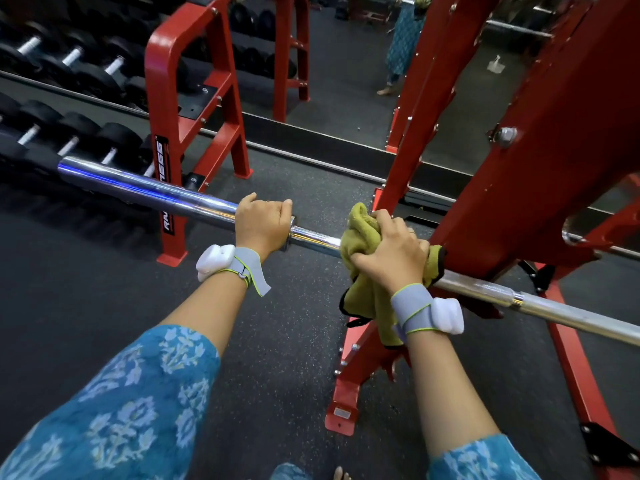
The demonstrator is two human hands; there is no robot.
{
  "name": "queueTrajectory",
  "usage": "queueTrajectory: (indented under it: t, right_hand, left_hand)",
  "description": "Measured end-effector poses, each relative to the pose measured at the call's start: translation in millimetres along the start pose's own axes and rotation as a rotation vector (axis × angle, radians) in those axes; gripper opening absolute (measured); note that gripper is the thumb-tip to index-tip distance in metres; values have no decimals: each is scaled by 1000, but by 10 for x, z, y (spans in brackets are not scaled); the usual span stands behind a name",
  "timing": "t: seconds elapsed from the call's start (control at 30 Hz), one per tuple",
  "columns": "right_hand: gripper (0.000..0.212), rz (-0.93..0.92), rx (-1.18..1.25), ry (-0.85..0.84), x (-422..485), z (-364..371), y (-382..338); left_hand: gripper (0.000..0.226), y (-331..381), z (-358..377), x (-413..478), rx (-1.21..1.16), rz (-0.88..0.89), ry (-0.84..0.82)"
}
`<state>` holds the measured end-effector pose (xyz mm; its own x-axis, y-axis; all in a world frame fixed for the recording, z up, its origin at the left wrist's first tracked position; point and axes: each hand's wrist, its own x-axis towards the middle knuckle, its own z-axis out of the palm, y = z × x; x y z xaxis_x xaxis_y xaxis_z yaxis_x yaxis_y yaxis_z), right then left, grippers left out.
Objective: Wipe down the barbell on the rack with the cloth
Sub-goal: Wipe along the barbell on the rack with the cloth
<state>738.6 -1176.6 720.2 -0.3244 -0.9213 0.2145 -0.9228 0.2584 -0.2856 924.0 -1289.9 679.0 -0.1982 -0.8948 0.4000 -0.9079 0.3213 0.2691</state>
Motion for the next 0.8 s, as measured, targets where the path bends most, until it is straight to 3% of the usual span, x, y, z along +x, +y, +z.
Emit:
queueTrajectory:
  t: [0.23, 0.4, 0.5, 0.8]
  right_hand:
    - [72, -198, -118, 46, -69, 202, -432]
    - [79, -276, -80, 175, -133, 305, -288]
    - [81, -249, -67, 238, -149, 276, -79]
    - [69, -51, 26, 209, -134, 31, 254]
  left_hand:
    - [79, 26, 7, 3, 9, -2, -6]
    - [79, -5, -8, 13, 6, -6, -8]
    - [73, 9, -16, 5, 9, -10, -14]
    - [62, 31, -59, -15, 8, -6, -12]
